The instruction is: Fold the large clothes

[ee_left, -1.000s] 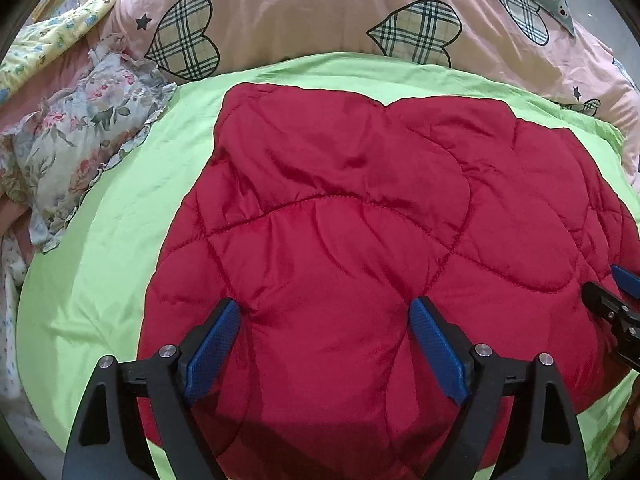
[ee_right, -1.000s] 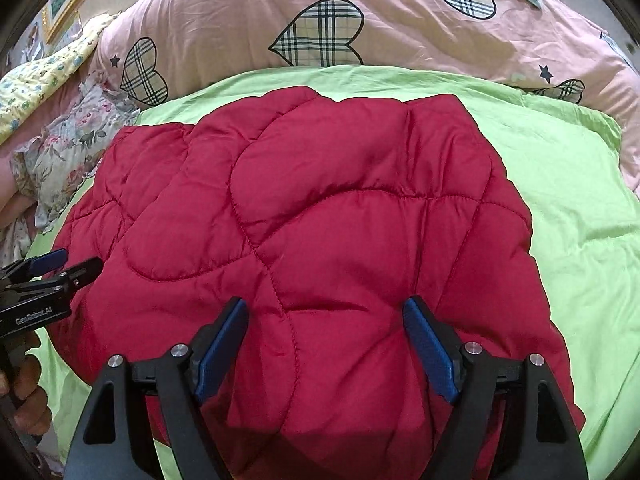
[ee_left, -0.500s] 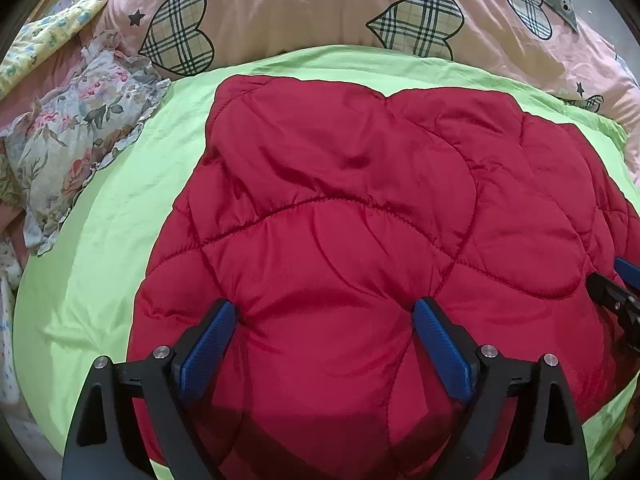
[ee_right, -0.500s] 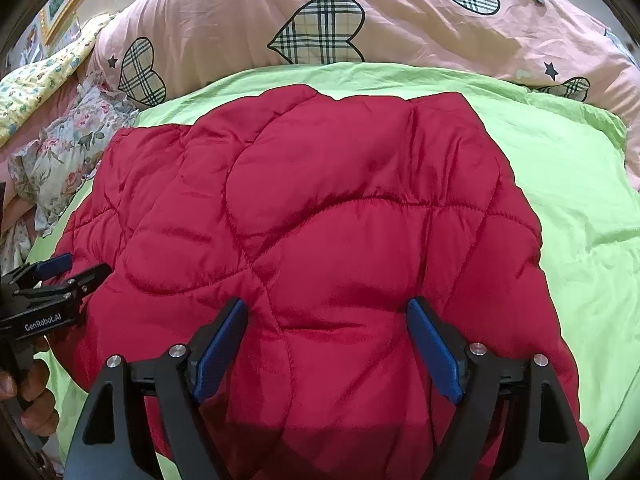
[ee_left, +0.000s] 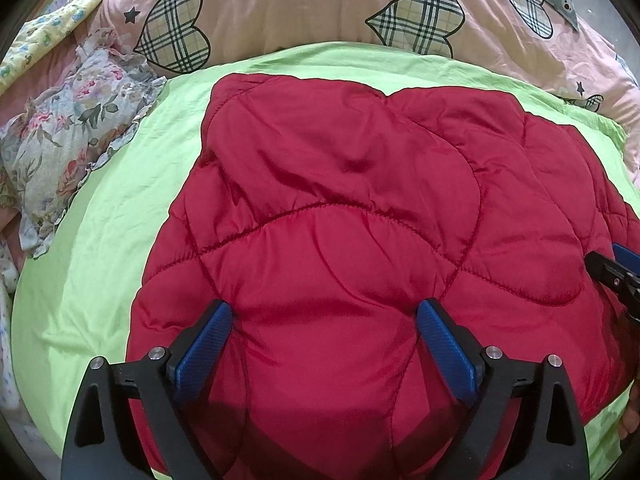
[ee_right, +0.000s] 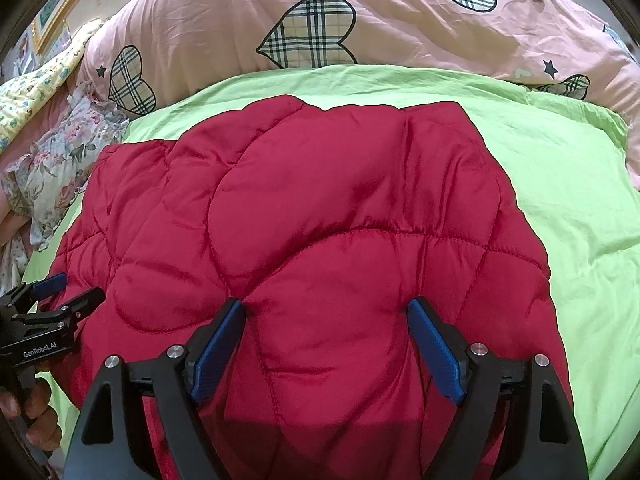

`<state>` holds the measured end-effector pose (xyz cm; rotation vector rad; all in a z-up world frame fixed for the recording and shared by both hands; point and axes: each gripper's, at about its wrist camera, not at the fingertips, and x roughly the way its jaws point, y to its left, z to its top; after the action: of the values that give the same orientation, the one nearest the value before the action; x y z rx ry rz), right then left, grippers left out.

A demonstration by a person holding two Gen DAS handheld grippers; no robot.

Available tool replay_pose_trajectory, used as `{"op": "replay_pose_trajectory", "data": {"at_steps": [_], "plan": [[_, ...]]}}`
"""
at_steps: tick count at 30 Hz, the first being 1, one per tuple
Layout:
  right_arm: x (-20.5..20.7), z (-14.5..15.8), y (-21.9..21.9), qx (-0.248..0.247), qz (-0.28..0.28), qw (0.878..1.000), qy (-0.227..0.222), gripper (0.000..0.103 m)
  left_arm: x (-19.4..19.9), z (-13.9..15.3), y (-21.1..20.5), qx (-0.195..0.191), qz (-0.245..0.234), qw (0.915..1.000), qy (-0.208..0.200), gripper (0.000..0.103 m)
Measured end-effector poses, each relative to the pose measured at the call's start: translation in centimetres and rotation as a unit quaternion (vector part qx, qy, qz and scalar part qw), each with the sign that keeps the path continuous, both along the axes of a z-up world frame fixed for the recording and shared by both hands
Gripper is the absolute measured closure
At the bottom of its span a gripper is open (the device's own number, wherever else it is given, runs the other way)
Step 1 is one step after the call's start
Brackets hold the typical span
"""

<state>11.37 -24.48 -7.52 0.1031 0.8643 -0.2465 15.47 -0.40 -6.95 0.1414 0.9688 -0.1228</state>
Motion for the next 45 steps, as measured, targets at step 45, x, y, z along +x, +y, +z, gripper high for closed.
{"op": "replay_pose_trajectory", "data": {"at_steps": [45], "plan": [[-9.8, 2.7, 5.1, -0.002, 0.086, 0.996, 0.012, 0.011, -10.0, 3.0, 1.1, 0.01, 0.007, 0.9999, 0.005, 0.001]]}}
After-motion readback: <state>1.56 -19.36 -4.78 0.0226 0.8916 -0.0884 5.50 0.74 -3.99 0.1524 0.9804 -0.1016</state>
